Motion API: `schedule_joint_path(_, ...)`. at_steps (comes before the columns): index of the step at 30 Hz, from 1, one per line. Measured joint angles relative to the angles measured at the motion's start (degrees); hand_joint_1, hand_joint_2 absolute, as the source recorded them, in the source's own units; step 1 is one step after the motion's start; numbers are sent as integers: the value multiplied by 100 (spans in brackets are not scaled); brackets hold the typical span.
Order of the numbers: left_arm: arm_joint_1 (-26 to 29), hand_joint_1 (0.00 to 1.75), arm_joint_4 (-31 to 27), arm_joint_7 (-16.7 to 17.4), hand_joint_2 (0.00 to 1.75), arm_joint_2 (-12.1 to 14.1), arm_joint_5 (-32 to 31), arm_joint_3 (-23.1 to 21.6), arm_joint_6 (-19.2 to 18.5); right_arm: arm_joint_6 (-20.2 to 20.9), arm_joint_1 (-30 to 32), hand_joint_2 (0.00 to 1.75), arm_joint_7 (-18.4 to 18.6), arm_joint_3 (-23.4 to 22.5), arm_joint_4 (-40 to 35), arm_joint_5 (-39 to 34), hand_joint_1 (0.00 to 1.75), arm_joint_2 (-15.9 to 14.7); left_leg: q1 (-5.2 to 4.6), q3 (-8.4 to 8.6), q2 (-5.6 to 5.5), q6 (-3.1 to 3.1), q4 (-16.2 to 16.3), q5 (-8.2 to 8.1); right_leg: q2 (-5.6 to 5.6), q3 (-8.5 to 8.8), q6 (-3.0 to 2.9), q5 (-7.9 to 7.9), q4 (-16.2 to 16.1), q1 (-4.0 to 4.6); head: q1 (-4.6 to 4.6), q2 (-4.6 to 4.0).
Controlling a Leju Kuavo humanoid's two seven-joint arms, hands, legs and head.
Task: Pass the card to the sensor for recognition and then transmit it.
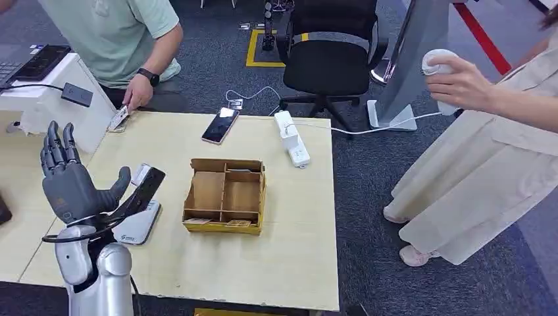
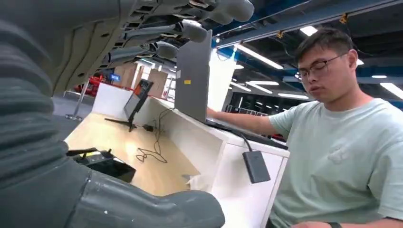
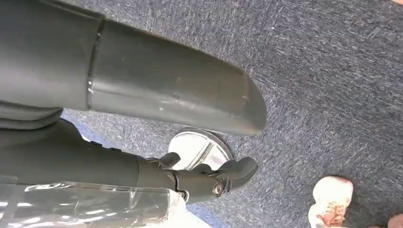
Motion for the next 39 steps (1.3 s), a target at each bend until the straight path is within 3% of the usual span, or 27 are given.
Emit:
schedule_joint_path(16,888,0,-168,-251,175,57,-348,-175,13,-85,14,0,-57,-142,0,0,0,0,-1,0,1,0,0,-1,1,-2,0,-1,-1,0,2,0)
schedule_joint_path(23,1372,0,-157,-227,175,138,-638,-492,-52,-103,15,0,-109,-267,0,0,0,0,0,0,2,0,0,-1,1,-4,0,-1,-1,0,2,2)
schedule_joint_path(39,1612,0,159,32,175,525,-1080,-1187,-114,-148,11,0,-160,-356,6,0,0,0,-1,0,1,0,0,-1,1,-4,0,-1,-1,0,2,0)
